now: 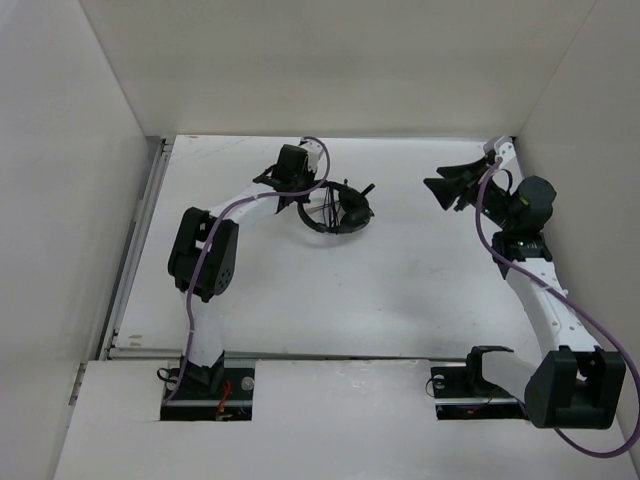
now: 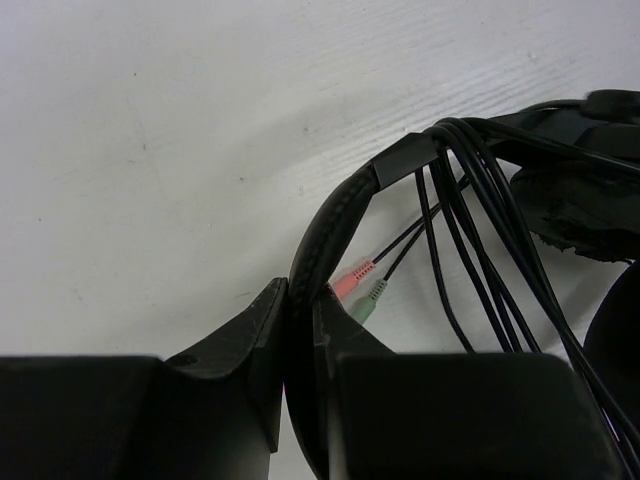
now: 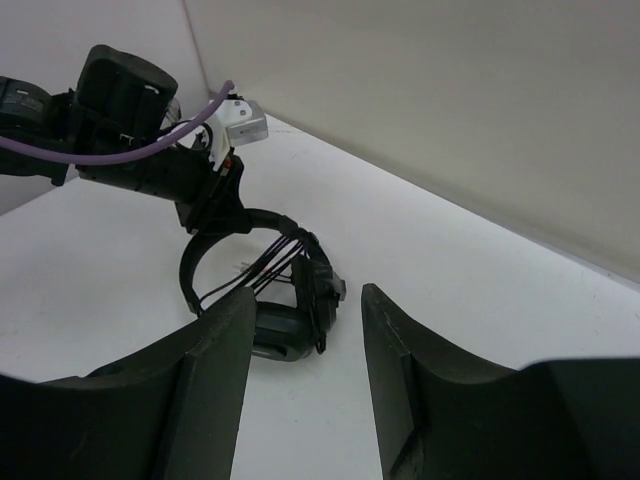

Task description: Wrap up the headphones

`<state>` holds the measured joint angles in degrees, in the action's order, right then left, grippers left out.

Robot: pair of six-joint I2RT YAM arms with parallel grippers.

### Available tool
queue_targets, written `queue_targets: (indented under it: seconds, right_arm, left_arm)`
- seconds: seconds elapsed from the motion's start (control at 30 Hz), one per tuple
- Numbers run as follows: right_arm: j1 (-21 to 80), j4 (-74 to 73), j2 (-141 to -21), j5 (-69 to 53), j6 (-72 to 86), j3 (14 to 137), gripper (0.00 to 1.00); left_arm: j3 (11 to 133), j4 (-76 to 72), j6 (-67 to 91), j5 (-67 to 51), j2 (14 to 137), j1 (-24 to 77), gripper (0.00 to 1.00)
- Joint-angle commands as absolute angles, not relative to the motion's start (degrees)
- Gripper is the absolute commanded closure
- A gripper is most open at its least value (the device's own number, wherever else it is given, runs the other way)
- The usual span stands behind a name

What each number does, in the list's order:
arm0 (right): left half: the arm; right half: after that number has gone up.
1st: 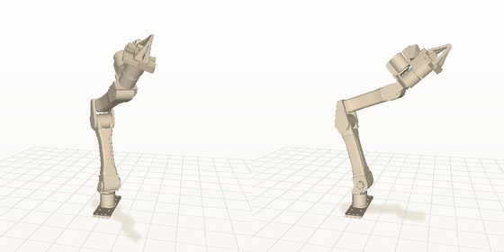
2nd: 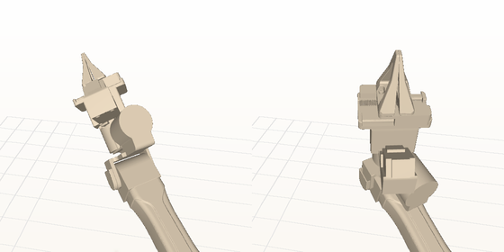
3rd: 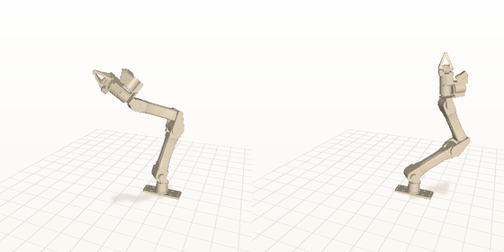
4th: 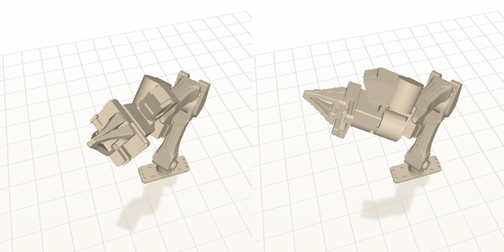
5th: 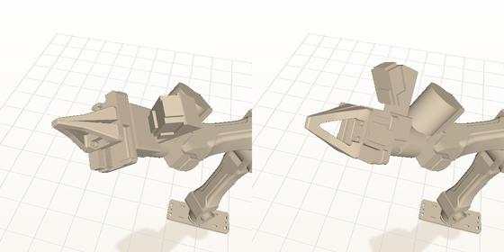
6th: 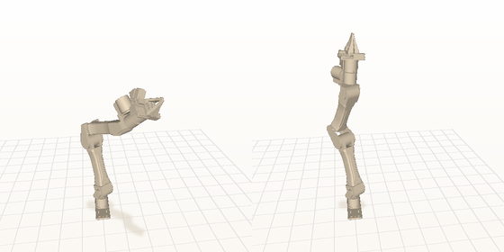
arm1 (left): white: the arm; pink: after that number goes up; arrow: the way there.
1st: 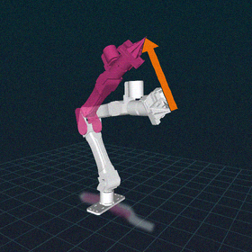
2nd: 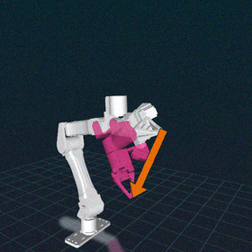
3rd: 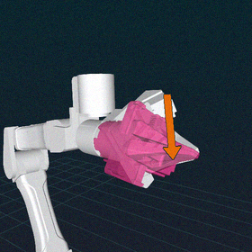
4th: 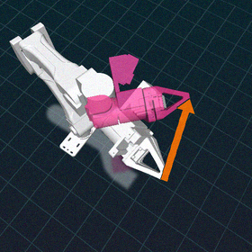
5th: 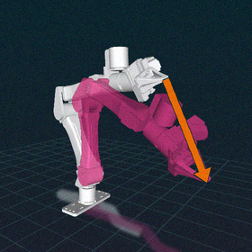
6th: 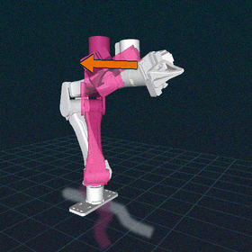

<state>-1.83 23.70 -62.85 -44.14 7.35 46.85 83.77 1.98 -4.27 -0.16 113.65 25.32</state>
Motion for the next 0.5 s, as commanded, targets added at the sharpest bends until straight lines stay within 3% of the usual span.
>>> queue_targets:
  seconds: [0.0,0.23,0.33,0.47]
  right_arm:
    - [-2.6,27.2,-61.4,-45.4,7.7,46.7,0.48]
    - [-3.6,27.2,-61.6,-45.5,8.2,46.8,0.48]
    - [-4.1,27.2,-61.6,-45.5,8.3,46.8,0.48]
    - [-4.2,27.2,-61.7,-45.5,8.3,46.8,0.48]
  left_arm:
    - [87.7,-0.6,-4.2,0.5,114.2,24.7,0.89]
    - [90.1,0.4,-3.2,1.4,117.2,24.0,0.77]
    - [90.2,0.6,-3.1,1.4,117.5,24.0,0.64]
    - [89.7,1.5,-2.8,1.4,116.6,23.9,0.55]
